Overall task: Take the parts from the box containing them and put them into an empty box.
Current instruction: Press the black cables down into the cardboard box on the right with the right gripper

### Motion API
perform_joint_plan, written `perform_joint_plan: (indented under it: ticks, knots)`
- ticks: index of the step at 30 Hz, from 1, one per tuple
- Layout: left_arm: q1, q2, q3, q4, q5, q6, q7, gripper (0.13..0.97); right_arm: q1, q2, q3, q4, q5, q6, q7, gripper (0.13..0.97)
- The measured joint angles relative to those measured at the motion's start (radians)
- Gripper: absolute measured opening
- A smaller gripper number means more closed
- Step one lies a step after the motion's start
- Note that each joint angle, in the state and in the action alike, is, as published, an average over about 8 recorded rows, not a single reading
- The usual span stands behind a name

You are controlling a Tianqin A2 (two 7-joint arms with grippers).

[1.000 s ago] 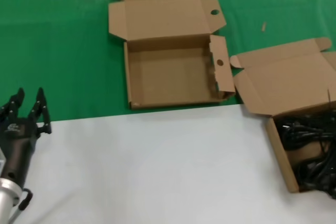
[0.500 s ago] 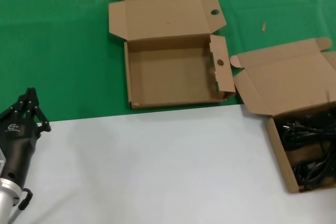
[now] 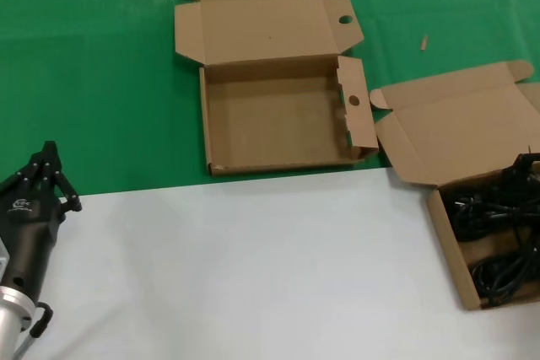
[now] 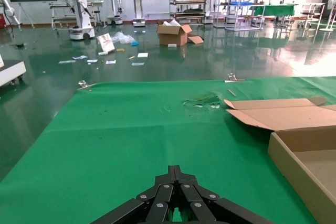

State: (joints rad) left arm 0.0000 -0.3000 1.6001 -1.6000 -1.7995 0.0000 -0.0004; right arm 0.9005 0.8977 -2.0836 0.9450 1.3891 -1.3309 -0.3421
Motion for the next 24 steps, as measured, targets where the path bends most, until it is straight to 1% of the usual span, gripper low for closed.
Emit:
perform_joint_plan:
  ticks: [1, 9, 10, 18, 21, 24]
  knots:
    - [0.0, 0.0, 0.0, 0.0, 0.0, 0.0, 0.0, 0.14, 0.003, -0.002, 0.0, -0.005, -0.003, 0.0, -0.001, 0.786]
    - [0.0, 0.0, 0.0, 0.0, 0.0, 0.0, 0.0, 0.14, 0.022, -0.022, 0.002, -0.056, -0.015, 0.009, -0.019, 0.599]
    - [0.0, 0.0, 0.0, 0.0, 0.0, 0.0, 0.0, 0.14, 0.025, -0.025, 0.002, -0.063, -0.016, 0.01, -0.022, 0.599]
    - [0.0, 0.0, 0.0, 0.0, 0.0, 0.0, 0.0, 0.14, 0.05, -0.035, -0.003, -0.088, -0.03, -0.003, -0.023, 0.387]
    - [0.0, 0.0, 0.0, 0.0, 0.0, 0.0, 0.0, 0.14, 0.06, -0.035, -0.009, -0.085, -0.037, -0.022, -0.012, 0.387]
    - [0.0, 0.0, 0.0, 0.0, 0.0, 0.0, 0.0, 0.14, 0.072, -0.033, -0.017, -0.074, -0.044, -0.047, 0.008, 0.332]
